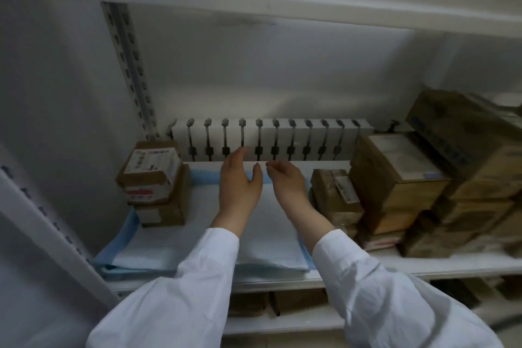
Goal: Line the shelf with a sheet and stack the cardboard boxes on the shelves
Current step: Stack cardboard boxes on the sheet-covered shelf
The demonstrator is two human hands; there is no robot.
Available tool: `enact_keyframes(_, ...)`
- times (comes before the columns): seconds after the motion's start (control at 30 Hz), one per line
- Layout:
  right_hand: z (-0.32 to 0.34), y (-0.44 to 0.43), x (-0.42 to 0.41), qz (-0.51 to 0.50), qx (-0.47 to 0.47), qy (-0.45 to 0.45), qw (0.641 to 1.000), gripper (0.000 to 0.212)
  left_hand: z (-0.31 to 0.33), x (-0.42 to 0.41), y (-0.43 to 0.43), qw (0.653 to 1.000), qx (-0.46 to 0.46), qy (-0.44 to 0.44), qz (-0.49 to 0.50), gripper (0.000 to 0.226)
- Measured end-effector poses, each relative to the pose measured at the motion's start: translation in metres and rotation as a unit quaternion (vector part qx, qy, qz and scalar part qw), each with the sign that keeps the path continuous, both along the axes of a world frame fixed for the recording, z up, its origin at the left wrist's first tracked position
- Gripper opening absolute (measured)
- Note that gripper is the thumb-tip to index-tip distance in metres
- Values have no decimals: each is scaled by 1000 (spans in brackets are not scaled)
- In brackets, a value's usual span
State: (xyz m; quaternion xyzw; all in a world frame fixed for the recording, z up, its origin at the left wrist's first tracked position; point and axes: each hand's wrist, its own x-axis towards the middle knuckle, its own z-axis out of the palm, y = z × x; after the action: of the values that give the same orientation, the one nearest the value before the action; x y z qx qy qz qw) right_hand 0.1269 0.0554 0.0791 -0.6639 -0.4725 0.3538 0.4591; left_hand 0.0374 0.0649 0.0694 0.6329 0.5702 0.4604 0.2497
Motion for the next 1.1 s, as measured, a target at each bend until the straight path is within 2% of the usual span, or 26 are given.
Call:
enact_keyframes(0.13, -8, -8, 40, -21, -15, -92, 995, 33, -13, 38, 0, 994, -79, -58, -49, 33)
enact_keyframes(0.27, -17, -11, 74, -69, -83, -244, 964, 37, -25, 81, -1, 963, -244, -65, -90, 24)
enact_keyframes(0.33, -19, -15, 88, -85, -115, -272, 952, 37, -31, 100, -1, 944, -309, -64, -90, 14)
enact_keyframes(0.4, -23, -17, 95, -89, -145, -276, 946, 43, -40, 114, 0, 931, -346, -72, -88, 21)
enact_keyframes(0.53, -31, -12, 94, -128, -231, -258, 929, 43, -47, 127, -4, 912, -385, -127, -66, 16)
enact_keyframes(0.57, -32, -14, 97, -130, -229, -243, 934, 42, -48, 128, -5, 910, -387, -136, -59, 18)
enact_keyframes(0.7, -33, -30, 120, -35, -118, -167, 978, 54, -50, 131, -5, 901, -396, -168, -47, 33)
enact_keyframes(0.87, -29, -34, 117, -43, -44, -72, 996, 48, -48, 130, -6, 885, -419, -196, -56, 35)
enact_keyframes(0.93, -25, -35, 114, -42, -31, -57, 997, 35, -48, 124, -9, 863, -434, -252, -64, 34)
enact_keyframes(1.0, -28, -35, 115, -48, -29, -18, 998, 35, -50, 116, -11, 817, -445, -357, -77, 29)
enact_keyframes(1.03, -33, -32, 117, -54, -43, -5, 998, 37, -51, 111, -11, 796, -443, -405, -82, 24)
enact_keyframes(1.1, -45, -24, 120, -66, -97, -25, 993, 37, -53, 104, -11, 775, -428, -455, -96, 18)
